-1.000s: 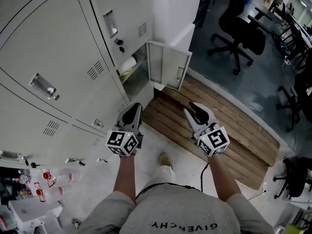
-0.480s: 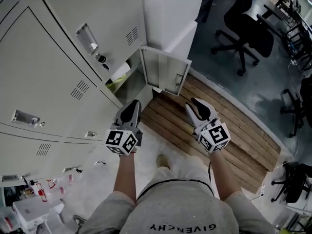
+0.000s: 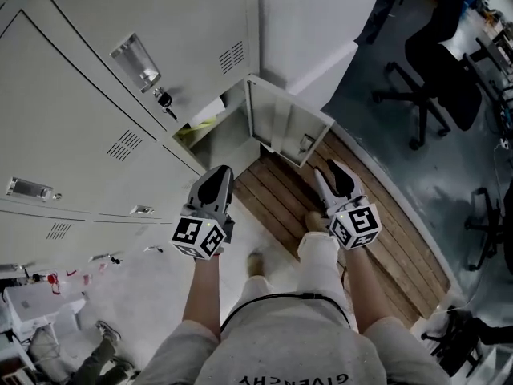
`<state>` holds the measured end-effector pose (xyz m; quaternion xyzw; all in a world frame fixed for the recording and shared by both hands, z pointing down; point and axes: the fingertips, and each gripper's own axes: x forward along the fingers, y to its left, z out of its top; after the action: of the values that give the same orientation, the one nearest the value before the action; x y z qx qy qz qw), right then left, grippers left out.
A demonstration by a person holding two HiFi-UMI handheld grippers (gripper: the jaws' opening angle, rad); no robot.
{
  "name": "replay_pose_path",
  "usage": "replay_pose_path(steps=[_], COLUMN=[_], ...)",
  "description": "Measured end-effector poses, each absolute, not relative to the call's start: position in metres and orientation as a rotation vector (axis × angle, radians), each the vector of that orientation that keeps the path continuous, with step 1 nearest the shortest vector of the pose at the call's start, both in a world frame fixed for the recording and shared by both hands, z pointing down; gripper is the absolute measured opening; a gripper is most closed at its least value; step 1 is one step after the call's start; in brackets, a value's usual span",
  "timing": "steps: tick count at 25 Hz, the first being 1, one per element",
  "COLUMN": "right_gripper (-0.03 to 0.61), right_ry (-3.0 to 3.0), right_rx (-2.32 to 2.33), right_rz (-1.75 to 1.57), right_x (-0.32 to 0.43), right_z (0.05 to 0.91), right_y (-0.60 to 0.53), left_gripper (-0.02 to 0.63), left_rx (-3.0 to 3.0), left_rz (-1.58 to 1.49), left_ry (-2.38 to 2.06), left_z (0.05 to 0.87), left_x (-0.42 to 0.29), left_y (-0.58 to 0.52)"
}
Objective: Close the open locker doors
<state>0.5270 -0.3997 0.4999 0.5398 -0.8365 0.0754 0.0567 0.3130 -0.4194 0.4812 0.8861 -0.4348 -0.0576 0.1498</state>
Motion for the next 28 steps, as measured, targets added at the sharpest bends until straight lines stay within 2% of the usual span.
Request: replay_pose_path(steps=[4,13,28], right_gripper=[0.161,0.178,0.175], right_ry=[-2.525,-2.556,-2.605], right_rx=[1.581,1.502,1.397], right_rz=[0.26,0.311,0.305], right_x=[0.543,0.566,0.553], right_z=[0.52,0.55,0.558], right_y=[-0.431,-0.481,-0.494], left_gripper=[0.017,0.017,0.017], left_rx=[2.485,2.364,2.313], left_rz=[-0.164,-0.175,-0.175], left_ry=[-1.364,-1.54,-1.578], left_z=[0.49,0.515,0.537], left_x=[0.309,0.302,0.298], left_y=[-0.426,-0.438,-0.427])
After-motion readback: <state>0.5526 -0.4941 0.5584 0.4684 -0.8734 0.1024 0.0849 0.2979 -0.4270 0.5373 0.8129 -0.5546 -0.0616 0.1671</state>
